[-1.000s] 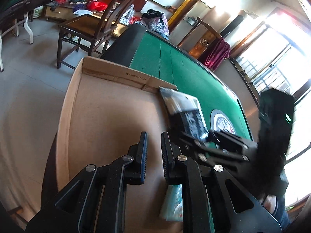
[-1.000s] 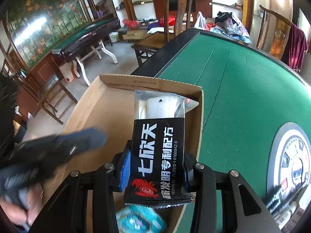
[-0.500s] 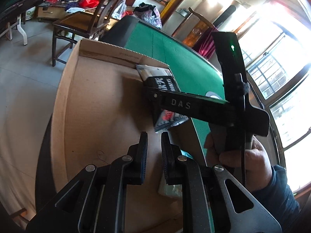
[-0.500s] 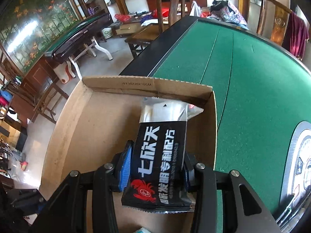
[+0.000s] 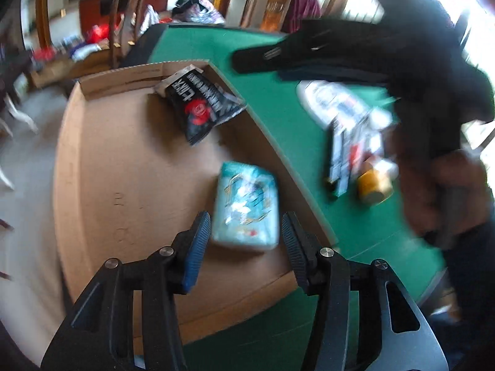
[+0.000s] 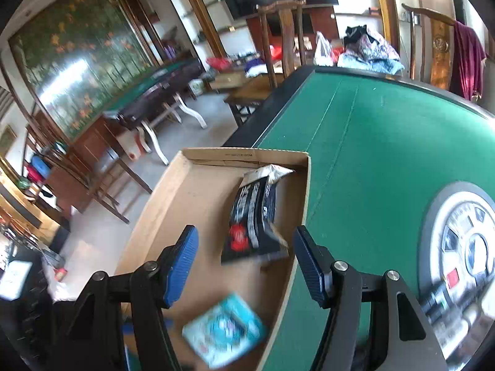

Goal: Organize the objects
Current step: 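Carry the tissue pack and snack bag to the cardboard tray and release both, then grasp a black marker with the left gripper while the right grasps a white box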

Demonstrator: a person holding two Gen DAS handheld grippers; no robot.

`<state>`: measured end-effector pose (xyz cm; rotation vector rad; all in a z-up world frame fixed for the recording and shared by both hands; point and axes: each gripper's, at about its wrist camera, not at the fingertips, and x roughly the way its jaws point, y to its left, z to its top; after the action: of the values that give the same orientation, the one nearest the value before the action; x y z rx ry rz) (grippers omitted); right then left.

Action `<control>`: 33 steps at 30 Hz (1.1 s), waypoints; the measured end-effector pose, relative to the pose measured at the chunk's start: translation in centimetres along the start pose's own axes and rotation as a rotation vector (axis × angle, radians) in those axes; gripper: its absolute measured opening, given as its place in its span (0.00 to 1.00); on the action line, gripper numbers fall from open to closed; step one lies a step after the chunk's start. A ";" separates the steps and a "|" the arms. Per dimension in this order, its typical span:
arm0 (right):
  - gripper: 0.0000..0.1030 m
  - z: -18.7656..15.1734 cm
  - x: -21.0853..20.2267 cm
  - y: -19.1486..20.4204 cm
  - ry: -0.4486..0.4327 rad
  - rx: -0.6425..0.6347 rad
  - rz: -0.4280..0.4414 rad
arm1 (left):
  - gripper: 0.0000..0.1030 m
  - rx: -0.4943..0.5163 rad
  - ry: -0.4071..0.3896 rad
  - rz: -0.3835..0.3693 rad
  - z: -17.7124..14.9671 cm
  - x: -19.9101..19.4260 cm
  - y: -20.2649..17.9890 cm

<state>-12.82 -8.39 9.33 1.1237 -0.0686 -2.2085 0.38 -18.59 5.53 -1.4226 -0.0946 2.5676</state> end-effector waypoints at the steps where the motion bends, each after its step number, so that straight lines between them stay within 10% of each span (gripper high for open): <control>1: 0.62 -0.8 -1.1 -0.6 -0.013 0.010 0.000 | 0.47 0.035 0.011 0.054 -0.2 0.5 -0.7; 8: 0.62 -4.2 -5.2 -4.6 -0.057 0.083 0.045 | 0.47 0.123 0.067 0.227 0.0 4.3 -2.6; 19: 0.62 -7.9 -11.9 -12.9 -0.169 0.210 0.023 | 0.43 -0.205 -0.017 0.185 4.3 4.7 1.2; 24: 0.66 -9.8 -14.3 -16.4 -0.212 0.257 0.015 | 0.46 -0.062 -0.006 0.159 1.9 1.1 -1.6; 33: 0.66 -10.3 -15.7 -18.0 -0.254 0.287 0.051 | 0.59 0.191 0.067 0.488 -0.6 3.7 -5.4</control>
<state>-8.05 17.16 8.12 0.9670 -0.5310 -2.3347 -0.24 -12.58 3.00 -1.6130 0.5593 2.7894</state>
